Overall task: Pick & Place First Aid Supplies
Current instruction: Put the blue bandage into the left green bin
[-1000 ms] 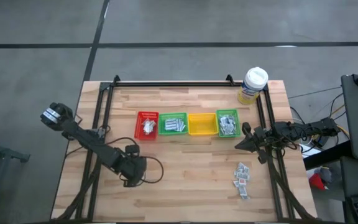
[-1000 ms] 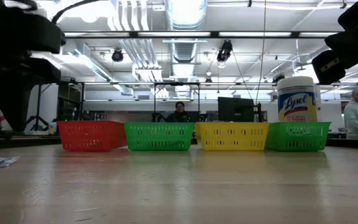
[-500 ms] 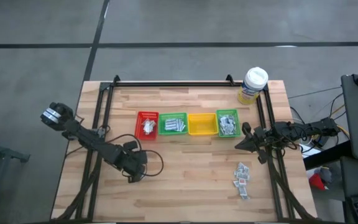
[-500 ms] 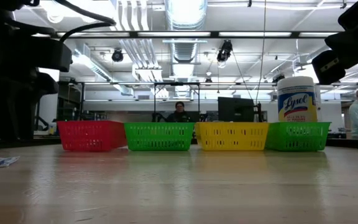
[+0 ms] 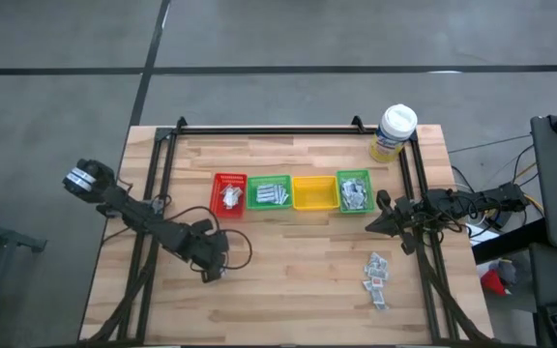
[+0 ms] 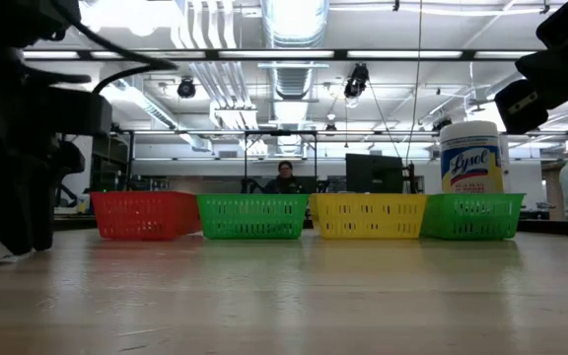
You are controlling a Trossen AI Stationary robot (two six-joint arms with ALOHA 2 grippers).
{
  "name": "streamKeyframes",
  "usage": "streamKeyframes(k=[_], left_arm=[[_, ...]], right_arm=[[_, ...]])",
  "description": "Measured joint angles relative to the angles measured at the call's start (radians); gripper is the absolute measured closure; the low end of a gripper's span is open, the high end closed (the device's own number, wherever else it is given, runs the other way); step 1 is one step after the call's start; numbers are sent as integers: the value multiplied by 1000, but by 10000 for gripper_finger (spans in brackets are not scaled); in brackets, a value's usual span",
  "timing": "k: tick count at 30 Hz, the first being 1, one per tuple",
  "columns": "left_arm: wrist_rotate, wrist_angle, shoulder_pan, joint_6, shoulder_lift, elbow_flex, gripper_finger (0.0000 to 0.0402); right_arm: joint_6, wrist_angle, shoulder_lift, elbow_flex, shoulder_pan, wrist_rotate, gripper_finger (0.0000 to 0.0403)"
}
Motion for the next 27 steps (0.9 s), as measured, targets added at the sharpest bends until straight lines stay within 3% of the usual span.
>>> streamKeyframes(k=[9, 18, 27], left_arm=[[-10, 68, 0, -28, -4, -43, 259], [-82, -11, 1, -30, -2, 5, 259], [-74, -44, 1, -10, -6, 34, 259]], right_arm=[[3, 0, 0, 0, 0, 0, 394], [6, 0, 0, 0, 0, 0, 394], [7, 0, 0, 0, 0, 0, 394]])
